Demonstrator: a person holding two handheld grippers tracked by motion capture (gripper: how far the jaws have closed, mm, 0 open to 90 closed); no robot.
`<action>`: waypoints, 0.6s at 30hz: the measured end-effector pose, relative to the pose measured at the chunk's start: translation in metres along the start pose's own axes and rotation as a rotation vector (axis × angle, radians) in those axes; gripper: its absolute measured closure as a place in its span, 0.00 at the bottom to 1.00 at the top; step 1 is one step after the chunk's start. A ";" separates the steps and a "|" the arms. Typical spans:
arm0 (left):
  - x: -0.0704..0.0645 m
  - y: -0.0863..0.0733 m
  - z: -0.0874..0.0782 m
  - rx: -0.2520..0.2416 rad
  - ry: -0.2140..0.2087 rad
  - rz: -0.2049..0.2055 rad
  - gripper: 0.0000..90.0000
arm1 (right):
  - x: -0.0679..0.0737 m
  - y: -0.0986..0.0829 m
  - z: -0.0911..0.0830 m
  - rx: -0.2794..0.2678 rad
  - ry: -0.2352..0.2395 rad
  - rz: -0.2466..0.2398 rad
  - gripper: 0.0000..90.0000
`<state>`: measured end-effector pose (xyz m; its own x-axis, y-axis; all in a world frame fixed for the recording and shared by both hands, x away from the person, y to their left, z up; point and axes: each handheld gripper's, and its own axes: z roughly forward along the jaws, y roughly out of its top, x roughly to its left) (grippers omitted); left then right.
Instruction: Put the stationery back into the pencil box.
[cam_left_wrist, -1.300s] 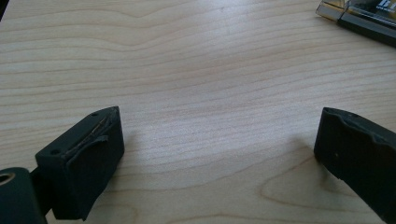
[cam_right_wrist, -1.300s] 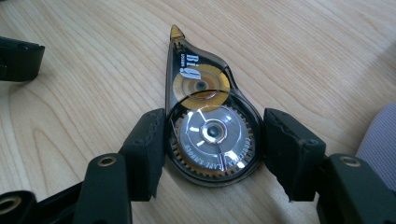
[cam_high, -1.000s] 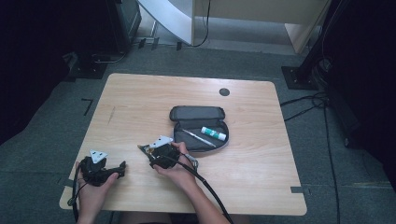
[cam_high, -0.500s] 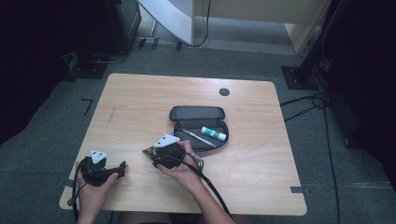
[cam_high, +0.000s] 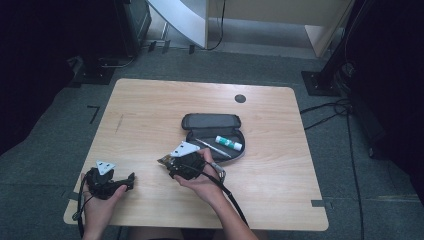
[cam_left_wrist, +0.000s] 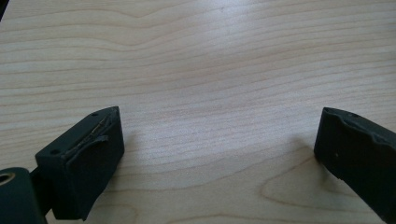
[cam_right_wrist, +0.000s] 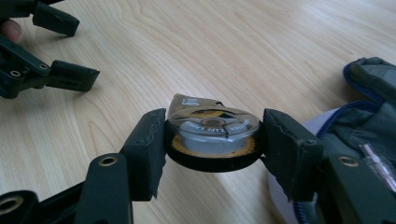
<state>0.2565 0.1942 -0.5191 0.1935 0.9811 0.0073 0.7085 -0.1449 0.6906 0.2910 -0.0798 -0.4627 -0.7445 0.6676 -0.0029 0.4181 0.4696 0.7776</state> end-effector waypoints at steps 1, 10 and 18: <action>0.000 0.000 0.000 0.000 0.000 0.000 0.02 | -0.001 0.000 -0.002 -0.001 -0.003 0.001 0.47; 0.000 0.000 0.000 0.001 0.000 0.001 0.02 | -0.011 0.004 -0.021 -0.029 -0.027 0.011 0.47; 0.000 0.000 0.000 0.001 0.000 0.001 0.02 | -0.020 0.004 -0.034 -0.045 -0.040 0.027 0.47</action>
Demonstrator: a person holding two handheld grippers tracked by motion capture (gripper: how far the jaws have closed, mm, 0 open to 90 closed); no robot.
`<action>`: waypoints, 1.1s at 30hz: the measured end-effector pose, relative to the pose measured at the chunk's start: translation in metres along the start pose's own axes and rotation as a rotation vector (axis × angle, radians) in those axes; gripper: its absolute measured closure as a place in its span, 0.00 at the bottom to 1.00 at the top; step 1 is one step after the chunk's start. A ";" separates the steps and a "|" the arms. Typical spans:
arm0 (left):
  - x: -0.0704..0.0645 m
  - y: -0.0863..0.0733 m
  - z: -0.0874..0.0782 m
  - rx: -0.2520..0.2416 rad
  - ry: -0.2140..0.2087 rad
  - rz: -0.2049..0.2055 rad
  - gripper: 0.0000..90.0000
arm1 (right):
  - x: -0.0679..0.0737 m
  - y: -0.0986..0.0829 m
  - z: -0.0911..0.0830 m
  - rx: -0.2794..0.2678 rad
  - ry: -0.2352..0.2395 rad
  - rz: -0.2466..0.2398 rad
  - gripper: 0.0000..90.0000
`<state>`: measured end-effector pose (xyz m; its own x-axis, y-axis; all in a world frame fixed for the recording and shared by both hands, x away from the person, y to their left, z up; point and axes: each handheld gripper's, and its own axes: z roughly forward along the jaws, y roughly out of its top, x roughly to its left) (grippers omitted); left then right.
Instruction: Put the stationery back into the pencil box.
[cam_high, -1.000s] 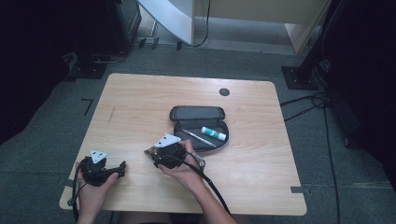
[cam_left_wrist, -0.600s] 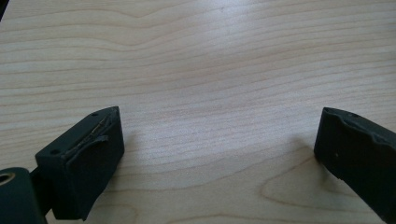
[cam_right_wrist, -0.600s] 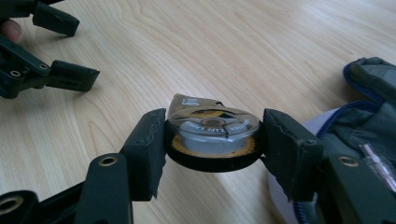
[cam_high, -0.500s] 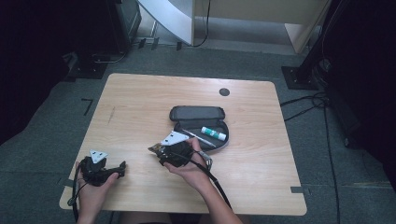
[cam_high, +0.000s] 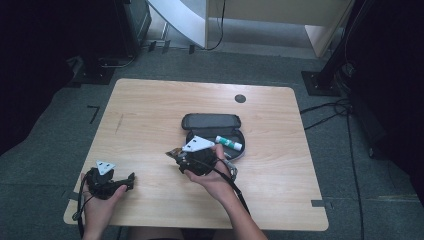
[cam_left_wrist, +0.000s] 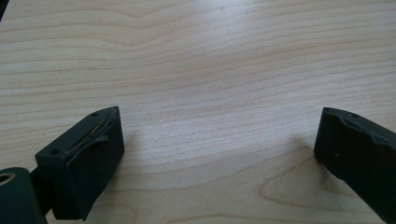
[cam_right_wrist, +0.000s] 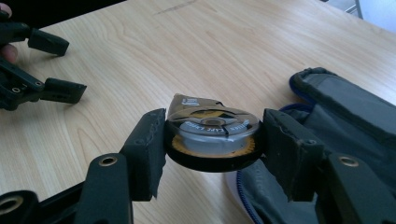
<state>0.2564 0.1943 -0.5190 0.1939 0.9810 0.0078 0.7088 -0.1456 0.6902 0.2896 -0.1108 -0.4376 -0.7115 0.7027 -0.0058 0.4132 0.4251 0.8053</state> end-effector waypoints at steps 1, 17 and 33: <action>0.000 0.000 0.000 0.000 0.000 0.000 0.02 | -0.001 0.000 -0.002 -0.006 -0.001 -0.001 0.47; 0.000 0.000 0.000 -0.001 0.000 0.000 0.02 | -0.032 -0.004 -0.032 -0.043 -0.072 0.048 0.47; 0.000 0.000 0.000 -0.001 0.000 -0.001 0.02 | -0.061 -0.033 -0.024 0.010 -0.119 0.122 0.47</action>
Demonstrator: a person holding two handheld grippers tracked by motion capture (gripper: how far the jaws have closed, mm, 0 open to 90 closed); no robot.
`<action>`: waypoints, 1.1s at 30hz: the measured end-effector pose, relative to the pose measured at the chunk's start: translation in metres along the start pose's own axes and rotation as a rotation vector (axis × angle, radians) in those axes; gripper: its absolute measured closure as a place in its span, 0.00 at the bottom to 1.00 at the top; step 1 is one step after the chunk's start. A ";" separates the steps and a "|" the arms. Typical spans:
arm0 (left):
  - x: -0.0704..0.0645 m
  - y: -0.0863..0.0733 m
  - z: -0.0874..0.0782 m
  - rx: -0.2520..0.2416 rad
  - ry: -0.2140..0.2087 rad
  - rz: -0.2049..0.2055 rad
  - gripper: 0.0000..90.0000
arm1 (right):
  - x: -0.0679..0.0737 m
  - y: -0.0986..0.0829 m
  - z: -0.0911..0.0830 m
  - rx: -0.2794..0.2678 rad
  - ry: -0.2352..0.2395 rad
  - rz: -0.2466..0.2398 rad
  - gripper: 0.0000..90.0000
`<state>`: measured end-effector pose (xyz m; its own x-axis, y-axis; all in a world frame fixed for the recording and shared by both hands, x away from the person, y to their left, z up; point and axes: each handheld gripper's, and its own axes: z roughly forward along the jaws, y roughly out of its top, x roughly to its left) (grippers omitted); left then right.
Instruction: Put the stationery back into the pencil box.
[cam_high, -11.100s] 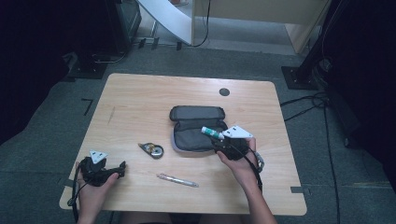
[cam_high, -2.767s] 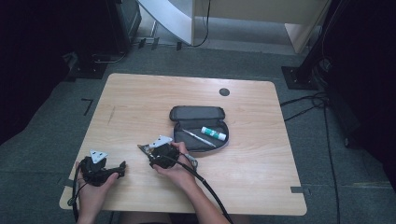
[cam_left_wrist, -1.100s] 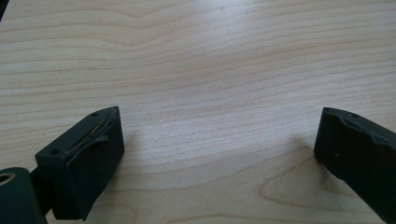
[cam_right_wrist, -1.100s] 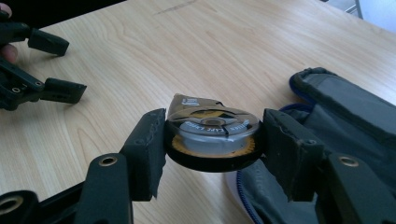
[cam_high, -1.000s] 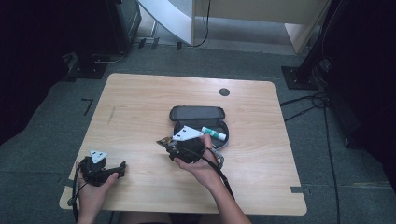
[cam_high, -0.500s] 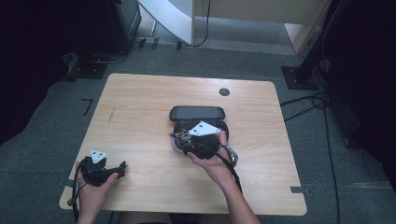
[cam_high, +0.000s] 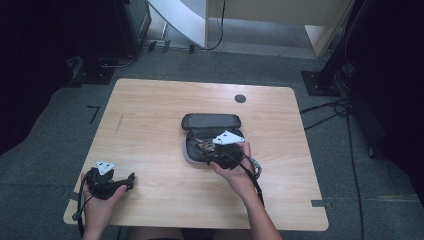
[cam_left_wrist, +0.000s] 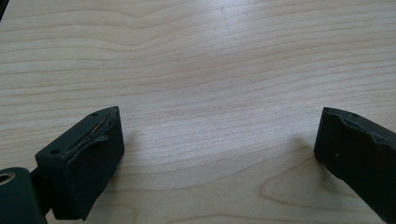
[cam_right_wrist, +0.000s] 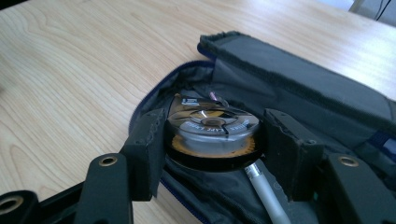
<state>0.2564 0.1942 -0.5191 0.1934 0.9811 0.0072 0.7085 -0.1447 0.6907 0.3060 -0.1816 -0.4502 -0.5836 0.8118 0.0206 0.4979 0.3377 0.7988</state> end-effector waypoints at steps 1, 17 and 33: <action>0.000 0.000 0.000 0.000 0.000 0.000 0.02 | -0.001 -0.001 0.002 0.006 -0.002 0.002 0.47; 0.000 0.000 0.000 0.001 0.000 0.001 0.02 | -0.007 -0.013 0.030 0.071 0.008 0.026 0.46; 0.000 0.000 0.000 0.002 -0.001 0.002 0.02 | -0.013 -0.016 0.032 0.060 0.016 0.085 0.34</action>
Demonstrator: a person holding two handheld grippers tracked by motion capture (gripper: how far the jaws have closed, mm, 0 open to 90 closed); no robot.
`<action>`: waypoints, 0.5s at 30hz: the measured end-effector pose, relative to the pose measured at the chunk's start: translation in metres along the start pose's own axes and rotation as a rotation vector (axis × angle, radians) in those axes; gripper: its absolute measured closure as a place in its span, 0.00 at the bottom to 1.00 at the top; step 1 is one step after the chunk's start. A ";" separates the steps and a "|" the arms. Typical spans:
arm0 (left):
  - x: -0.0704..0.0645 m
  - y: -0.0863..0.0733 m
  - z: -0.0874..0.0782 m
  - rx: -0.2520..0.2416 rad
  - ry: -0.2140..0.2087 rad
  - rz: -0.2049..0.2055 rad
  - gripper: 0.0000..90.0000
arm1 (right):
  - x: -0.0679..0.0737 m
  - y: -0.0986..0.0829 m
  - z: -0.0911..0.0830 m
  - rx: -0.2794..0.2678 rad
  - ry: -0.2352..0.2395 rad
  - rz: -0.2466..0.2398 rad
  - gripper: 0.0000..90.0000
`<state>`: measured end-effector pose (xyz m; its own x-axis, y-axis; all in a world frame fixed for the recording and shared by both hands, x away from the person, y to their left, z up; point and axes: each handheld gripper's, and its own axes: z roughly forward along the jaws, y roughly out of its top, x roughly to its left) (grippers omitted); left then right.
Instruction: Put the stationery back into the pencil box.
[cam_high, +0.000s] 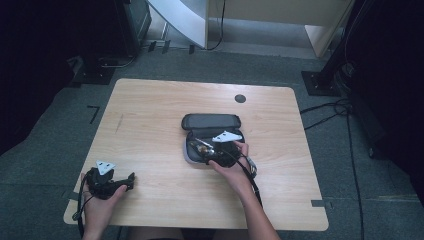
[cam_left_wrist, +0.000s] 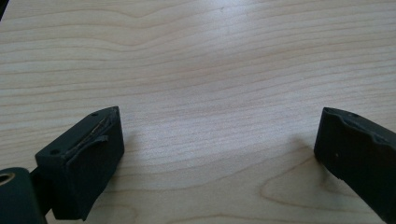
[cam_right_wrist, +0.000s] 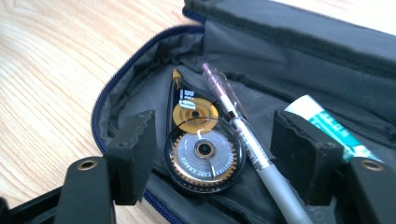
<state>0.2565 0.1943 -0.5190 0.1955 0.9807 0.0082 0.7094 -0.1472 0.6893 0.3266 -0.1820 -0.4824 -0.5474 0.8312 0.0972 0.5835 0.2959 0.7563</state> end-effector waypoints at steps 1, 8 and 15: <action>0.000 0.000 0.000 0.000 0.000 -0.001 0.02 | 0.000 0.001 -0.002 -0.003 -0.002 0.004 0.33; 0.000 0.000 0.000 0.000 0.000 -0.001 0.02 | -0.005 0.002 -0.019 -0.031 -0.035 0.024 0.19; 0.000 0.000 0.000 0.000 0.000 0.000 0.02 | -0.017 -0.001 -0.040 -0.042 -0.079 0.061 0.04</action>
<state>0.2565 0.1943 -0.5190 0.1952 0.9807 0.0080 0.7091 -0.1468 0.6896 0.3114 -0.2148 -0.4592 -0.4614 0.8822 0.0938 0.5878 0.2248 0.7771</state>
